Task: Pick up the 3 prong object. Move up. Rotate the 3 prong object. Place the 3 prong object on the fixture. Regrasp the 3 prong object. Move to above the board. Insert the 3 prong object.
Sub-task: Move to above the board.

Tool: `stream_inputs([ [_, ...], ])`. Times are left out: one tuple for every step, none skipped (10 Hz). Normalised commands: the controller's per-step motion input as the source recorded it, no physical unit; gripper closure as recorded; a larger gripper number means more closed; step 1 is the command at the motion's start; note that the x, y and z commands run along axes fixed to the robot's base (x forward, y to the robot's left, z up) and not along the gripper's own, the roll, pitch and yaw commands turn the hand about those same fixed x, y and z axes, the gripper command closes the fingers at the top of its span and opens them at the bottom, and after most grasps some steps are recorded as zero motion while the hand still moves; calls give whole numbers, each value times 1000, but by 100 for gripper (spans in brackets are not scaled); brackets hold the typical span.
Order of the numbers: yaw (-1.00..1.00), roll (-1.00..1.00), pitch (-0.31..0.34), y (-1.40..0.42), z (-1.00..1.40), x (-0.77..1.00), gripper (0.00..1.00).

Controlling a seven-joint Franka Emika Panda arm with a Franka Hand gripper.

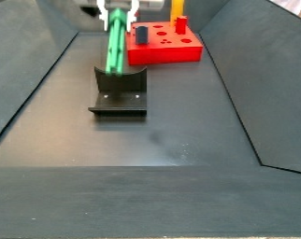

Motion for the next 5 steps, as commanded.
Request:
stream_inputs([
  [-233,-133,-6,-99,1000,-102,100],
  [-199,-127,59,-87,1000,-106,100],
  [-163,-117,94,-81,1000,-106,100],
  [-109,-97,131,-74,1000,-107,100],
  [-68,-76,149,-69,1000,-106,100],
])
